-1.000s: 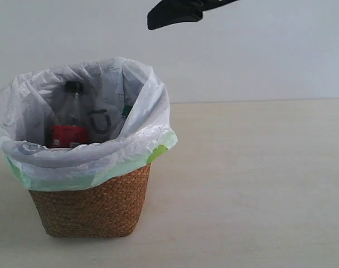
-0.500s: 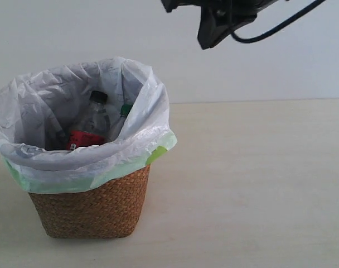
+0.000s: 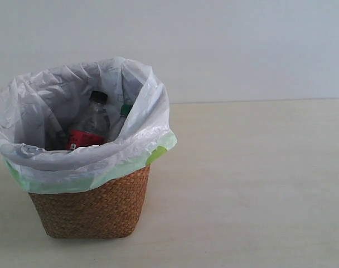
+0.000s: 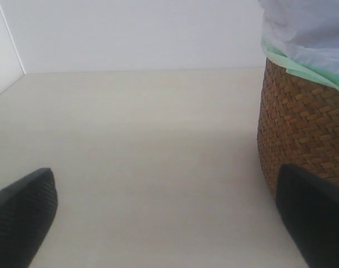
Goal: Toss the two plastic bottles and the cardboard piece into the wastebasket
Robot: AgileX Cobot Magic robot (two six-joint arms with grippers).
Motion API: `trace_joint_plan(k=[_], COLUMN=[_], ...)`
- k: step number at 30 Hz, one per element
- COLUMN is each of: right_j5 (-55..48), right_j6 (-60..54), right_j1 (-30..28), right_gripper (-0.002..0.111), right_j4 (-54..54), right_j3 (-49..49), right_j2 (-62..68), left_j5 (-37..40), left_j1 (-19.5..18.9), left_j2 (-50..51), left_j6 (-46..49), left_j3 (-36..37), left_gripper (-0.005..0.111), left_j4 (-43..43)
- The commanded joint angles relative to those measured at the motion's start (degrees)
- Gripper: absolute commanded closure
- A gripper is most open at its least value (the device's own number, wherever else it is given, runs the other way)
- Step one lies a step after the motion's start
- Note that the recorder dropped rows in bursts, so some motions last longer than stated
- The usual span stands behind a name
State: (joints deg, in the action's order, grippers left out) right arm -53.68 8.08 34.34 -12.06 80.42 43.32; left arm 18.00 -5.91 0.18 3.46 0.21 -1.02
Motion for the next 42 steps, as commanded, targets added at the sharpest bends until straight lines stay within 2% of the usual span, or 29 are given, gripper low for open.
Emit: trace_joint_plan(k=[1, 16, 23, 29, 31, 36, 42], right_j5=[1.61, -2.21, -11.14, -11.25, -11.25, -11.25, -11.25], right_j6=[0.19, -0.90, -0.47, -0.47, -0.47, -0.47, -0.47], right_j1=[-0.11, -0.11, -0.11, -0.11, -1.56, -10.14, -11.21], right_gripper=[0.108, 0.108, 0.108, 0.108, 0.108, 0.108, 0.108], right_j4=[-1.84, -2.20, -2.16, -1.94, -1.78, -1.62, -1.39], right_j3=[-4.72, -17.51, -18.40, -18.40, -18.40, -18.40, -18.40], right_j2=[-10.62, -38.17, -43.32, -43.32, -43.32, -43.32, -43.32], left_j5=[-0.36, -0.36, -0.36, -0.36, -0.36, -0.36, -0.36], left_j1=[-0.23, -0.23, -0.23, -0.23, -0.23, -0.23, -0.23], left_j2=[-0.18, -0.18, -0.18, -0.18, -0.18, -0.18, -0.18], left_j6=[-0.50, -0.50, -0.50, -0.50, -0.50, -0.50, -0.50], left_j3=[-0.21, -0.21, -0.21, -0.21, -0.21, -0.21, -0.21], left_gripper=[-0.001, -0.001, -0.001, -0.001, -0.001, -0.001, -0.001], left_j4=[0.00, 0.00, 0.00, 0.00, 0.00, 0.00, 0.00])
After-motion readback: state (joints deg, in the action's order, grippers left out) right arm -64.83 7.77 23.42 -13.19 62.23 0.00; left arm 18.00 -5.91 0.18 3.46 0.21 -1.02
